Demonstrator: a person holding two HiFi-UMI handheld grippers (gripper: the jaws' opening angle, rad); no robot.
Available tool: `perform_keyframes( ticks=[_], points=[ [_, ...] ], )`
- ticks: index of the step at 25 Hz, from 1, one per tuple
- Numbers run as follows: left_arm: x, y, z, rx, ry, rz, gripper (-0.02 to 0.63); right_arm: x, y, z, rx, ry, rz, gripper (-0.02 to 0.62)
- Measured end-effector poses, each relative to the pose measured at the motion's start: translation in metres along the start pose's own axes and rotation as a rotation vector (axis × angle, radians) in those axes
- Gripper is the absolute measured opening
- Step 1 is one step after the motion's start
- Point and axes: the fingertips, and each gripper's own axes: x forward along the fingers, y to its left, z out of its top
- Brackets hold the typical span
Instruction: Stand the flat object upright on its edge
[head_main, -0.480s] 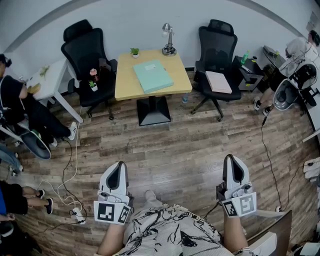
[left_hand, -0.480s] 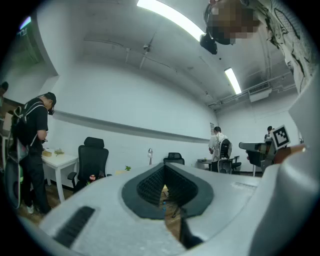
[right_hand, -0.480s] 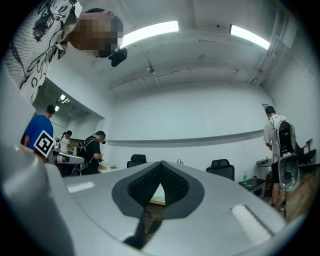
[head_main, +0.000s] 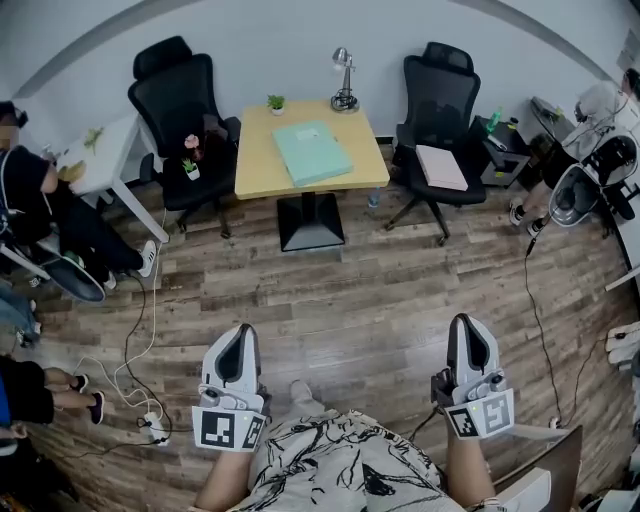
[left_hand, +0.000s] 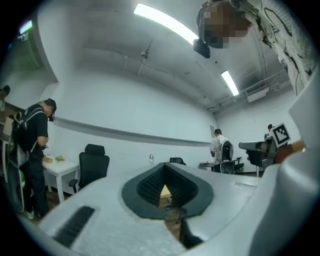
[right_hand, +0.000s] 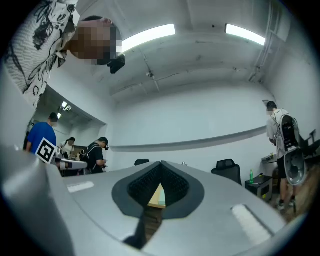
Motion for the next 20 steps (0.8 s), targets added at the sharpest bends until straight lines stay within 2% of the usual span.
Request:
perform_keyframes(
  ticks=[3,7,11,18,20],
  points=[
    [-0.004,0.003,0.003,-0.019,-0.034,0.009,0.0,-0.002,0.004,0.002,0.031,-0.029,0.023,-0.008],
    [-0.003,0.003,0.001,-0.05,-0.022,-0.02,0.006,0.0,0.005,-0.002,0.011,-0.005,0.012,-0.003],
    [0.002,0.01,-0.003,-0.031,0.016,-0.004,0.13,0.005,0.005,-0.004,0.014,0.005,0.003,0.07],
    [0.005,0.031,-0.007,0.01,0.048,0.05,0.334,0.018,0.009,-0.007,0.009,0.018,-0.01,0.305],
    [0.008,0.038,-0.009,0.025,0.069,0.052,0.381,0.024,0.014,-0.008,0.001,0.022,-0.003,0.323]
  ],
)
